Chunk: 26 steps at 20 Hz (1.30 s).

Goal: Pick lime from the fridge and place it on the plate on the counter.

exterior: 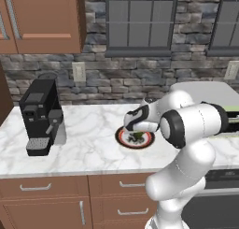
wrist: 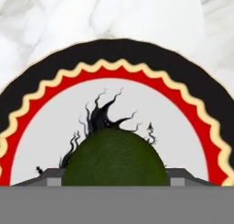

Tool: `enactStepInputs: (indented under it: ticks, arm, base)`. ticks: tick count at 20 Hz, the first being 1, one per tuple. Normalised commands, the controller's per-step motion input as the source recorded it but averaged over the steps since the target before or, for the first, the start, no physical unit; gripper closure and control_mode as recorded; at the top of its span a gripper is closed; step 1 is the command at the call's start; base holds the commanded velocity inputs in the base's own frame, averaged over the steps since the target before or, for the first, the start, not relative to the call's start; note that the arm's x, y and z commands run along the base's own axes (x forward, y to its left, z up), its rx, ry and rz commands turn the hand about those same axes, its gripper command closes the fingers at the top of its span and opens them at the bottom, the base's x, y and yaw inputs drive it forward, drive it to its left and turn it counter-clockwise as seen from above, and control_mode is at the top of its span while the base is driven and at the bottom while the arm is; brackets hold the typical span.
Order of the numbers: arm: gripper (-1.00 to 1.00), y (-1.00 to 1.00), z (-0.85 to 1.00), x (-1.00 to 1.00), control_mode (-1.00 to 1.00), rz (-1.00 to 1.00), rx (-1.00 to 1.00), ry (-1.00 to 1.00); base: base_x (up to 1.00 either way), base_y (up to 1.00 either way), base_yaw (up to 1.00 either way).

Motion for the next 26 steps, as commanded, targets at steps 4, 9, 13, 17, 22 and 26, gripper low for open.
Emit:
enactStepInputs:
  ticks: [4,9,13,17,22,26]
  arm:
    - [1.00,0.01,-0.37,0.23,-1.00,0.00,0.00,0.00]
    - [-1.00,0.14,-0.23,0.18,-1.00,0.00,0.00,0.01]
    - [-1.00,0.07,-0.05,0.00,-1.00,0.00,0.00,0.00]
    - [-1.00,0.00,-0.03,0.00,-1.00,0.00,0.00,0.00]
    - [-1.00,0.00,0.00,-0.26,-1.00,0.00,0.00,0.00]
    - [-1.00,0.00,0.01,-0.59,-1.00,0.00,0.00,-0.05]
  base:
    - [0.00,0.00,0.00]
    - [0.00,0.00,0.00]
    - [0.00,0.00,0.00]
    - [0.00,0.00,0.00]
    - [0.00,0.00,0.00]
    - [0.00,0.00,0.00]
